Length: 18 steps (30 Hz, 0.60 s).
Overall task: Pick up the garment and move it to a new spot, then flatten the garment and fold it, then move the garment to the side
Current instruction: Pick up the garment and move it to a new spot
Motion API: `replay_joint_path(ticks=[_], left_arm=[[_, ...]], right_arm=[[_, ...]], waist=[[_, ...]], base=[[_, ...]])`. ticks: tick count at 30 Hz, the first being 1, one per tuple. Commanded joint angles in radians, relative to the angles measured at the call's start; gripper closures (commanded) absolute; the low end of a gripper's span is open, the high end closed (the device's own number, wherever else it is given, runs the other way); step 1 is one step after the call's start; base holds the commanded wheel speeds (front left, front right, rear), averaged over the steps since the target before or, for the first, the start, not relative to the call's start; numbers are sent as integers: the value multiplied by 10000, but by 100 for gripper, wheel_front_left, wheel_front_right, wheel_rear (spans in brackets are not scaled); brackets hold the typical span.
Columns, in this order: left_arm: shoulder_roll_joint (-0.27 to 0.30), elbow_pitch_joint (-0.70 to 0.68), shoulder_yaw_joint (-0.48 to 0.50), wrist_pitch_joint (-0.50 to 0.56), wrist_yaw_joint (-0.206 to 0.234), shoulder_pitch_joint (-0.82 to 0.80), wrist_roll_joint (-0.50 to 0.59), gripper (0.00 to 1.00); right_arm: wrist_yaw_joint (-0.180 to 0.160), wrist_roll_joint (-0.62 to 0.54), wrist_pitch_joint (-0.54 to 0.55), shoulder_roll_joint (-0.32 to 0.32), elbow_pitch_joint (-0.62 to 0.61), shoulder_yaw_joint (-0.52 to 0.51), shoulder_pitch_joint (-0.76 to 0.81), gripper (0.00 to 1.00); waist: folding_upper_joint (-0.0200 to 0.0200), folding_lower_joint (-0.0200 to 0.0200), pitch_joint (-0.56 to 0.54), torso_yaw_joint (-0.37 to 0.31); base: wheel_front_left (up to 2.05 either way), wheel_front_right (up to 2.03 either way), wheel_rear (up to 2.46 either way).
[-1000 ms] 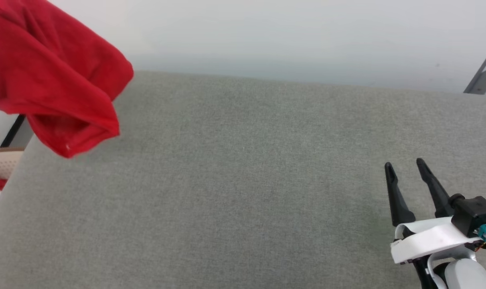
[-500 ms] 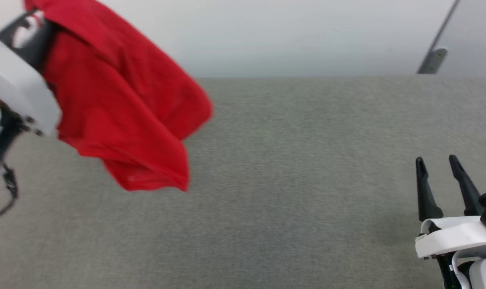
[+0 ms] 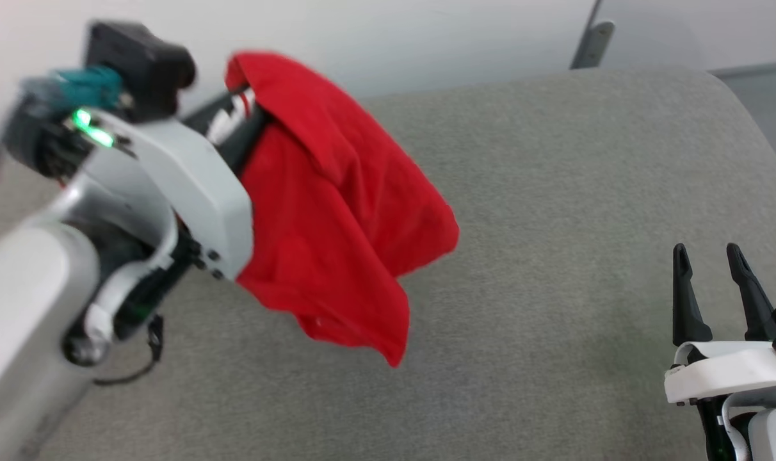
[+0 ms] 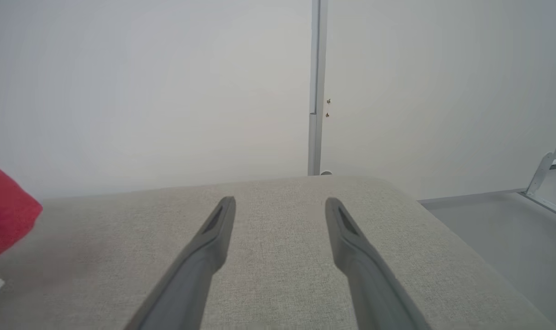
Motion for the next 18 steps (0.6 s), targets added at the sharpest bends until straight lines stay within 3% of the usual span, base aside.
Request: replay_joint_path(ticks=[1,11,18], left_arm=[[-30,70,-48,13,19,192,39,100],[-303,1141,-1043,573,396,2142,-725,100],[-604,2567,-1488,669,-31,2736,-1105,100]], right_arm=[[-14,23,-49,33,-5,12,-55,0],[-14,31,-52,365,-79,102,264,0],[-14,70,-53,432,50,310,109,0]], waist=[[0,0,324,-377],[0,0,470,-600],[0,0,467,-521]], base=[[0,0,0],[0,0,0],[0,0,0]])
